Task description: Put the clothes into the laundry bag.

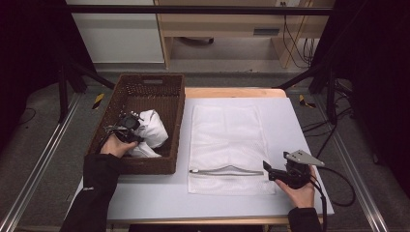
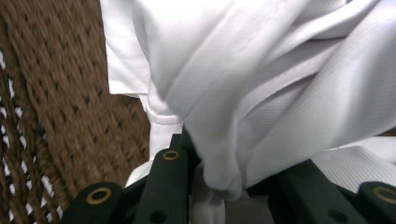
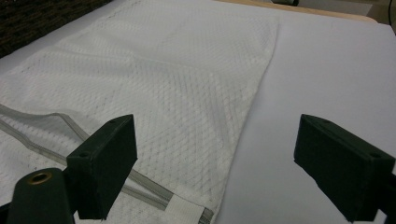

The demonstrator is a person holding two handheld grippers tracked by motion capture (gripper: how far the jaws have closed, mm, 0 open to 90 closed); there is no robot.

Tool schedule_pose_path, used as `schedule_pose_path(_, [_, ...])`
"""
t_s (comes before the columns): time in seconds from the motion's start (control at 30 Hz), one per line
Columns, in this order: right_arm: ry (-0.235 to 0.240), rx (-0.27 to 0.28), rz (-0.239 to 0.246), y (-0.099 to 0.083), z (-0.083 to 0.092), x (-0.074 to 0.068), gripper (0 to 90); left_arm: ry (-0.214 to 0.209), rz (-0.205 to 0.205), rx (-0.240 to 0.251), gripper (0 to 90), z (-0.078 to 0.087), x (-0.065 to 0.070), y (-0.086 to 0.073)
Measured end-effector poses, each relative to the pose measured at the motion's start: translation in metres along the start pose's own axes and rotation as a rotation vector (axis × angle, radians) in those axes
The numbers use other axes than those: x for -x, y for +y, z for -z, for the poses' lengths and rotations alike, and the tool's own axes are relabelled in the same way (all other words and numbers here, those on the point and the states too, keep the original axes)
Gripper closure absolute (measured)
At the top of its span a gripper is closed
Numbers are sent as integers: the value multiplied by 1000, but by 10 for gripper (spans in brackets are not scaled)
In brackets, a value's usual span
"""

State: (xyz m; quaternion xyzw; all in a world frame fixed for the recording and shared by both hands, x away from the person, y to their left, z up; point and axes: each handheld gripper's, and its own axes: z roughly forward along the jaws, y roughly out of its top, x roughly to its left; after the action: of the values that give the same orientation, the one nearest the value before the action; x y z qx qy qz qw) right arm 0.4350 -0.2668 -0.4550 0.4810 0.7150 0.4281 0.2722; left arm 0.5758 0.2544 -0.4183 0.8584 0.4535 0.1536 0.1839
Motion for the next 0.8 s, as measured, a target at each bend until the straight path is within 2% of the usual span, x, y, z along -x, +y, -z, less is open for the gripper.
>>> schedule_pose_path(0.03, [0, 0, 0, 0, 0, 0, 136, 0, 0, 0, 744, 0, 0, 0])
schedule_pose_path(0.07, [2, 0, -2, 0, 0, 0, 138, -3, 2, 44, 744, 4, 0, -1])
schedule_pose_path(0.2, [6, 1, 5, 0, -1, 0, 149, 0, 14, 146, 753, 13, 0, -2])
schedule_pose_path(0.23, [6, 1, 5, 0, -1, 0, 149, 0, 14, 146, 754, 13, 0, -2])
schedule_pose_path(0.27, [7, 1, 6, 0, -1, 0, 152, 5, 19, 181, 754, 17, -1, -3])
schedule_pose_path(0.3, [7, 1, 6, 0, -1, 0, 152, 5, 19, 181, 754, 17, -1, -3])
schedule_pose_path(0.4, [7, 7, 7, 0, 0, 0, 155, -13, 42, 257, 756, 25, -4, -4])
schedule_pose_path(0.43, [7, 7, 7, 0, 0, 0, 155, -13, 42, 257, 757, 25, -4, -4])
schedule_pose_path(0.47, [6, 9, 2, 0, 0, 0, 157, -25, 60, 305, 758, 29, -6, -5])
schedule_pose_path(0.5, [6, 11, 4, 0, 1, 0, 157, -25, 60, 305, 757, 29, -6, -5])
schedule_pose_path(0.53, [7, 12, 4, 0, 1, 1, 158, -29, 75, 351, 758, 34, -7, -7])
schedule_pose_path(0.57, [7, 12, 4, 0, 1, 1, 158, -29, 75, 351, 758, 34, -7, -7])
schedule_pose_path(0.7, [8, 14, 3, 0, 1, 0, 162, -12, 82, 416, 758, 42, -8, -7])
schedule_pose_path(0.77, [8, 14, 6, 0, 1, 1, 163, -7, 95, 456, 758, 46, -9, -9])
schedule_pose_path(0.8, [7, 15, 5, 0, 1, 1, 165, -9, 113, 492, 759, 50, -11, -10])
